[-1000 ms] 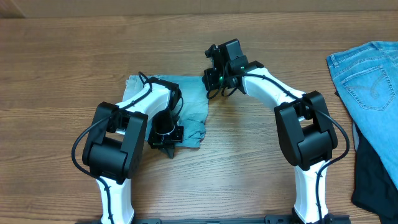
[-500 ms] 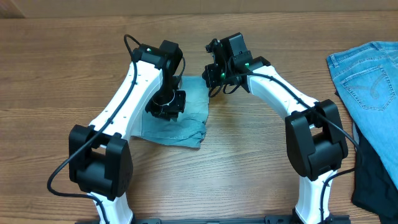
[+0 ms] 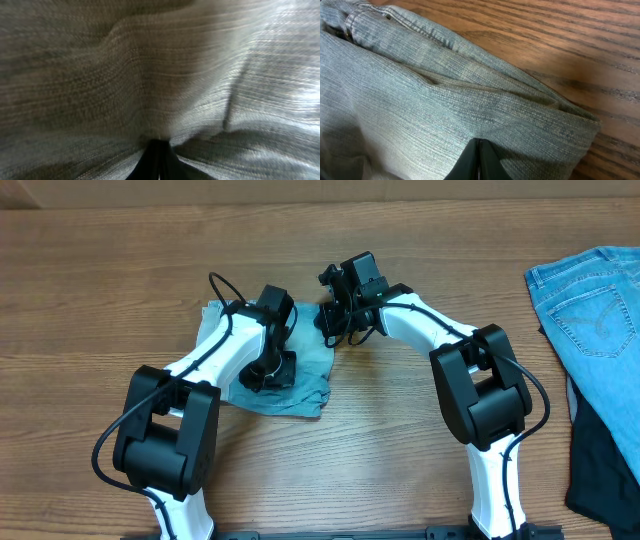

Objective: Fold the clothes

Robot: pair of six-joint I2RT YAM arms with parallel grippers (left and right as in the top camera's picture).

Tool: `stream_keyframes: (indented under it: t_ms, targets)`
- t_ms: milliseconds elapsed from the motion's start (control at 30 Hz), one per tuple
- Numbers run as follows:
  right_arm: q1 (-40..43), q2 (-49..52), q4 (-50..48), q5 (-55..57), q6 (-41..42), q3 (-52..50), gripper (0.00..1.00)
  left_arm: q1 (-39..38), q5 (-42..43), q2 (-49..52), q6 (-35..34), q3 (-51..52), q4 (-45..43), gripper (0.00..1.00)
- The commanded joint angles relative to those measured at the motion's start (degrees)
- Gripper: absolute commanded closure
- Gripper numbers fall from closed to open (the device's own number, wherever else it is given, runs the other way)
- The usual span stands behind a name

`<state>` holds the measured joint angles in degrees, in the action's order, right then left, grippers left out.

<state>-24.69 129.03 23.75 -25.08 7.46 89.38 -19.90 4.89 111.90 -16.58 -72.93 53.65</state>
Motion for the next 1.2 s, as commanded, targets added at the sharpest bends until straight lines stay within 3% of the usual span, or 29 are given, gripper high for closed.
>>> stream_keyframes:
  t_ms: [0,100,200,267,367,400,467,567,900,1100,1167]
  targets:
    - [1.73,0.63,-0.09,2.12,-0.13,1.11,0.96,-0.35,-1.7,0.5,-0.83,4.07,-1.03,0.96]
    - [3.52,0.5,0.48,2.08,-0.2,2.32,0.96,-0.37,-1.73,0.5,-0.81,3.89,-0.24,0.96]
    - [3.82,-2.05,5.31,3.28,-4.28,8.79,0.96,-0.37,-0.83,0.02,-0.83,-4.15,4.48,0.96]
    - [3.82,-4.79,13.31,5.09,-4.2,14.99,0.96,-0.37,-1.05,-0.96,-0.79,-15.17,8.57,0.95]
    - [3.69,-7.32,29.79,4.63,-2.51,21.16,0.96,-0.26,-6.54,-1.03,-0.81,-23.87,7.13,0.82]
    - [3.69,-8.24,33.77,4.37,-2.51,21.51,0.96,-0.26,-8.81,-1.03,-0.81,-24.0,5.77,0.82]
    - [3.67,-9.22,39.06,1.38,-2.51,21.49,0.96,-0.26,-13.07,-0.35,-0.79,-23.56,4.0,0.96]
    - [2.86,-9.25,46.53,-6.67,-0.02,20.79,0.96,-0.15,-17.33,2.64,-0.76,-21.18,2.34,0.96]
    - [-4.79,-9.25,40.89,-7.76,9.14,7.02,0.96,3.98,-17.31,10.36,-0.26,-20.98,-0.26,0.96]
    - [-4.87,-9.25,25.51,-11.28,15.63,-7.39,0.96,4.59,-17.07,10.64,-0.17,-20.96,-2.69,0.96]
    - [-4.85,-9.25,25.9,-10.12,17.9,-9.57,0.96,4.61,-17.05,12.41,-0.17,-20.85,-3.3,0.96]
